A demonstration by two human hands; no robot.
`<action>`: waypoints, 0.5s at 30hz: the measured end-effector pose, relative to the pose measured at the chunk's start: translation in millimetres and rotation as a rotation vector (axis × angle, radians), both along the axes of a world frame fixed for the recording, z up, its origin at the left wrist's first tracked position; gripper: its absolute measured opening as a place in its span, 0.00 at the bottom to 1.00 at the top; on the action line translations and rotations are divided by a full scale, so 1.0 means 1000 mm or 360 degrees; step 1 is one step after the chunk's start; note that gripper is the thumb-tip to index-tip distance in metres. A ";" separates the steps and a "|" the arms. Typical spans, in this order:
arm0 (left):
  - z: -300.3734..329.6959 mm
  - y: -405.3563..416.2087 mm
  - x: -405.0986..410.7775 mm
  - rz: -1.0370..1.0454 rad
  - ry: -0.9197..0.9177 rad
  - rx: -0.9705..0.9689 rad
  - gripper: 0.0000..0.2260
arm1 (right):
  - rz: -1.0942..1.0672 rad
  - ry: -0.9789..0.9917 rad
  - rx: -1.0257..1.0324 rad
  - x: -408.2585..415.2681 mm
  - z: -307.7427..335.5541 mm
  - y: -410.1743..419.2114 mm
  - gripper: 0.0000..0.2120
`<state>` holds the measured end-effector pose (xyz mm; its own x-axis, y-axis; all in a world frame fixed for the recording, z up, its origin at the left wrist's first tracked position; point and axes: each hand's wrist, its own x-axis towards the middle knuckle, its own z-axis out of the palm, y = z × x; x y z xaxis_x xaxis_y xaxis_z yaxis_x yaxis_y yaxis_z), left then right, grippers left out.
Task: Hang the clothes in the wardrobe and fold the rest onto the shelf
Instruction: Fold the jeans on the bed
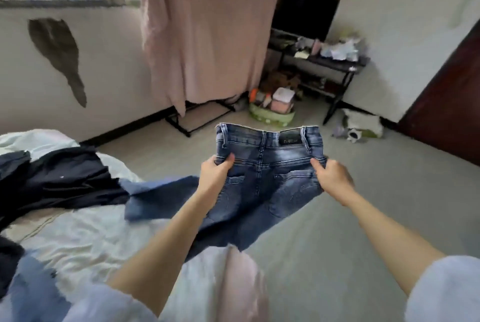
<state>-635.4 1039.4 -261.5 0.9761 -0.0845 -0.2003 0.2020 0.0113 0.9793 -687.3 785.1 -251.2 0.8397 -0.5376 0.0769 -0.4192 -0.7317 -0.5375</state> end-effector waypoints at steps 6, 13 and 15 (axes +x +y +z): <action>0.169 -0.189 0.017 -0.0463 -0.0485 -0.0280 0.06 | -0.0631 -0.0819 -0.0070 -0.054 0.142 -0.134 0.17; 0.265 -0.268 0.014 -0.0555 -0.0644 -0.0423 0.07 | -0.0492 -0.1247 -0.0073 -0.076 0.232 -0.190 0.11; 0.256 -0.275 0.011 -0.0587 -0.0522 -0.0415 0.07 | -0.0534 -0.1162 -0.0037 -0.078 0.230 -0.197 0.16</action>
